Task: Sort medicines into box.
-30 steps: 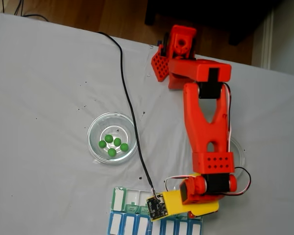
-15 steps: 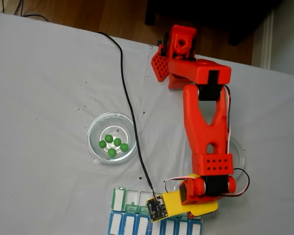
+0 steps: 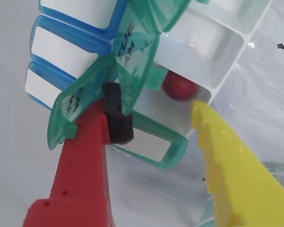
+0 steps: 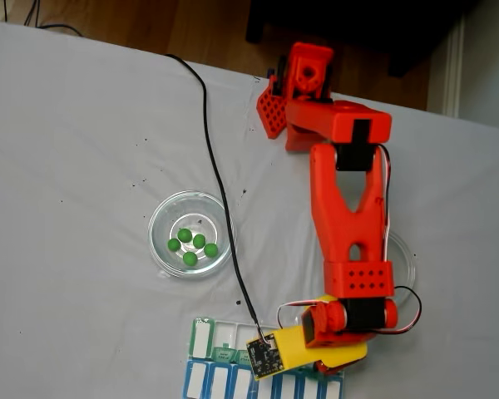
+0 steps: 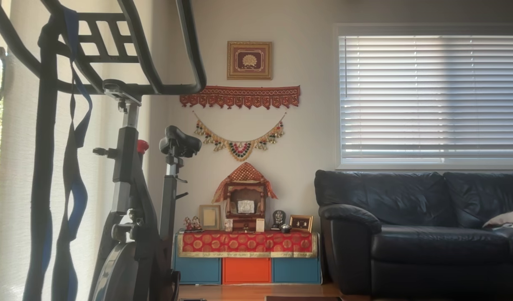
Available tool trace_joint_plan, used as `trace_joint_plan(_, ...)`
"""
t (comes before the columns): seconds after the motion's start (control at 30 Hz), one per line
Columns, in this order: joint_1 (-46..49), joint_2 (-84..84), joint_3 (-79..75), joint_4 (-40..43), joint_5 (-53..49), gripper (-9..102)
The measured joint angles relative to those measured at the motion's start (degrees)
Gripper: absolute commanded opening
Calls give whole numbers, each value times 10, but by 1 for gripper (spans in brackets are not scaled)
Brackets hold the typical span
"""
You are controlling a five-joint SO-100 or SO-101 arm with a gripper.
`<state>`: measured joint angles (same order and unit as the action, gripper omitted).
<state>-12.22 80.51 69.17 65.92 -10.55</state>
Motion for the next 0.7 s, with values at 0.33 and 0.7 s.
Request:
trace_joint_plan(0.33, 1, 1, 4, 8, 11, 15)
trace_joint_plan(0.7, -6, -42, -113, 124, 18, 1)
